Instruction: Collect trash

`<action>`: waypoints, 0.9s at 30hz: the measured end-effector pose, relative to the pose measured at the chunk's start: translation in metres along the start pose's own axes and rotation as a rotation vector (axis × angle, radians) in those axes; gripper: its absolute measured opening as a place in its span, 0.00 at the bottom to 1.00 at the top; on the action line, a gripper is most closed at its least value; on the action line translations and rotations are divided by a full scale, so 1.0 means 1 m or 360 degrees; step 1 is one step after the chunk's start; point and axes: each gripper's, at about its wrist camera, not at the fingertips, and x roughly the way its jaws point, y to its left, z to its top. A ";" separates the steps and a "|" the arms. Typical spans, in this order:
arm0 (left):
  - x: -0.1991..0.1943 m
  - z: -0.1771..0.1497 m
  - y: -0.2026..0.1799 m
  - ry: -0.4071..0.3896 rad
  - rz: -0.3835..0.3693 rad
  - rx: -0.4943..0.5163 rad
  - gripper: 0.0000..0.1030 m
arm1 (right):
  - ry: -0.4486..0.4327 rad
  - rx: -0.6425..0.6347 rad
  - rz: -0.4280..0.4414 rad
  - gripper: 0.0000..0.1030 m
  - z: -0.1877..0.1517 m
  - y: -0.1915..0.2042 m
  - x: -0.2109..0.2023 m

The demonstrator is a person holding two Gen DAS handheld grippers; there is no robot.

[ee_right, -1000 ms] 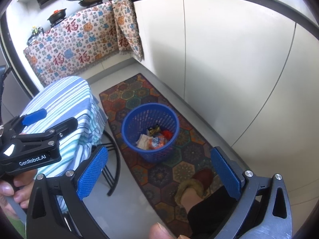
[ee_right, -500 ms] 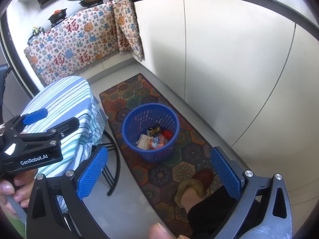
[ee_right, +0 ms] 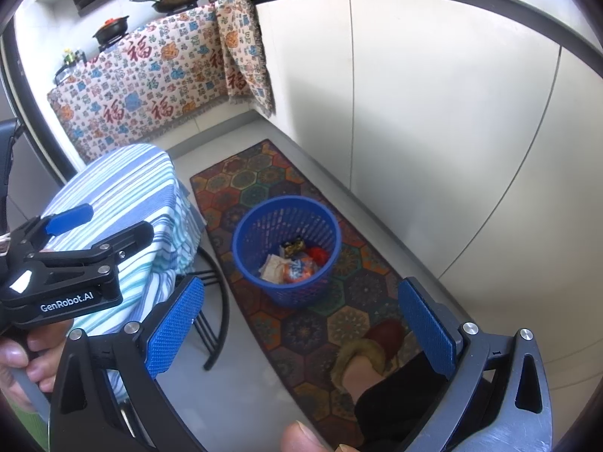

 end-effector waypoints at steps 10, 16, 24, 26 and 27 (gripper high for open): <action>0.001 0.001 -0.001 0.0003 -0.0005 0.0013 1.00 | 0.0000 0.0006 0.0006 1.00 0.000 -0.001 0.000; 0.002 0.001 -0.002 0.0009 -0.0004 0.0017 1.00 | 0.0002 0.0009 0.0005 1.00 -0.001 -0.001 0.000; 0.003 -0.003 -0.003 0.0004 -0.0014 0.0055 1.00 | 0.0006 0.0013 0.0004 1.00 -0.003 -0.004 0.001; 0.003 -0.004 -0.004 0.0003 -0.0020 0.0063 1.00 | 0.0008 0.0015 0.0000 1.00 -0.004 -0.005 0.002; 0.003 -0.004 -0.004 0.0003 -0.0024 0.0066 1.00 | 0.0009 0.0017 -0.0003 1.00 -0.005 -0.006 0.003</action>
